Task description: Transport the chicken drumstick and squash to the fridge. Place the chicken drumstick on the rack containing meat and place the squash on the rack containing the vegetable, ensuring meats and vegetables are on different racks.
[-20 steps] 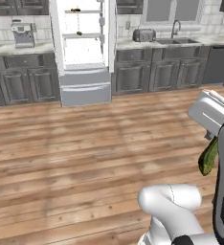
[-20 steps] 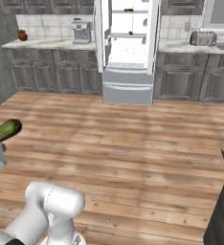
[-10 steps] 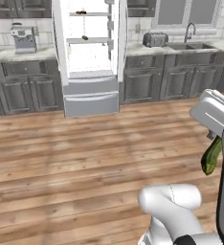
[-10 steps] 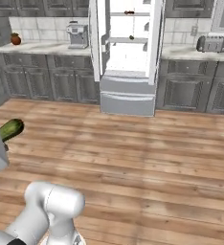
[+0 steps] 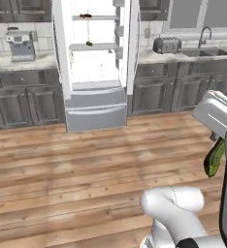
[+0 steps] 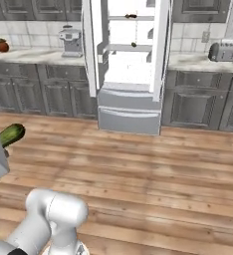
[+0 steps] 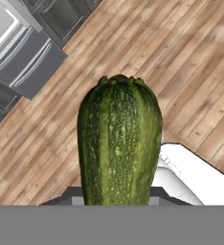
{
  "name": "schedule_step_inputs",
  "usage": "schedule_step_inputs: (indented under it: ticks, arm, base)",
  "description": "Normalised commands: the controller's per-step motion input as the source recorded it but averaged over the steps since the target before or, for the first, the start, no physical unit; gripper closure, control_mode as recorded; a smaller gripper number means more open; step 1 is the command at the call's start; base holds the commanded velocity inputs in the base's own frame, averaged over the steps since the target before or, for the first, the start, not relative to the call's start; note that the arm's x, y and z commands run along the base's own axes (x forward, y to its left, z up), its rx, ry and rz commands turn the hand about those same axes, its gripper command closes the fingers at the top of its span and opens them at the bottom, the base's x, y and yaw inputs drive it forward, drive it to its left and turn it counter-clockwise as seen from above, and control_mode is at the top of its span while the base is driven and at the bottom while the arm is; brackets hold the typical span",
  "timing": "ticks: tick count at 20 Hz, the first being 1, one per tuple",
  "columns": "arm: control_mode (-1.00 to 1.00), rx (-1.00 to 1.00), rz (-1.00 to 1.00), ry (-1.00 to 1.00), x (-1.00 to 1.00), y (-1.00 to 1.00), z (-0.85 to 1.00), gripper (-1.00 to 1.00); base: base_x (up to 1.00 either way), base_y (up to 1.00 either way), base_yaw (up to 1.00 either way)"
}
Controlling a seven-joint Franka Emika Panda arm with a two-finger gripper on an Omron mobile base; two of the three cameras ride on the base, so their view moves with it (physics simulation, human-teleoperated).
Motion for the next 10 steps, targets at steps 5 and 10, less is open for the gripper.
schedule_step_inputs:
  ticks: [5,10]
  arm:
    - [1.0,0.0,0.0,0.0,0.0,0.0,0.0,1.0]
    - [1.0,0.0,0.0,0.0,0.0,0.0,0.0,1.0]
  base:
    - [1.0,0.0,0.0]
    - [1.0,-0.01,0.01]
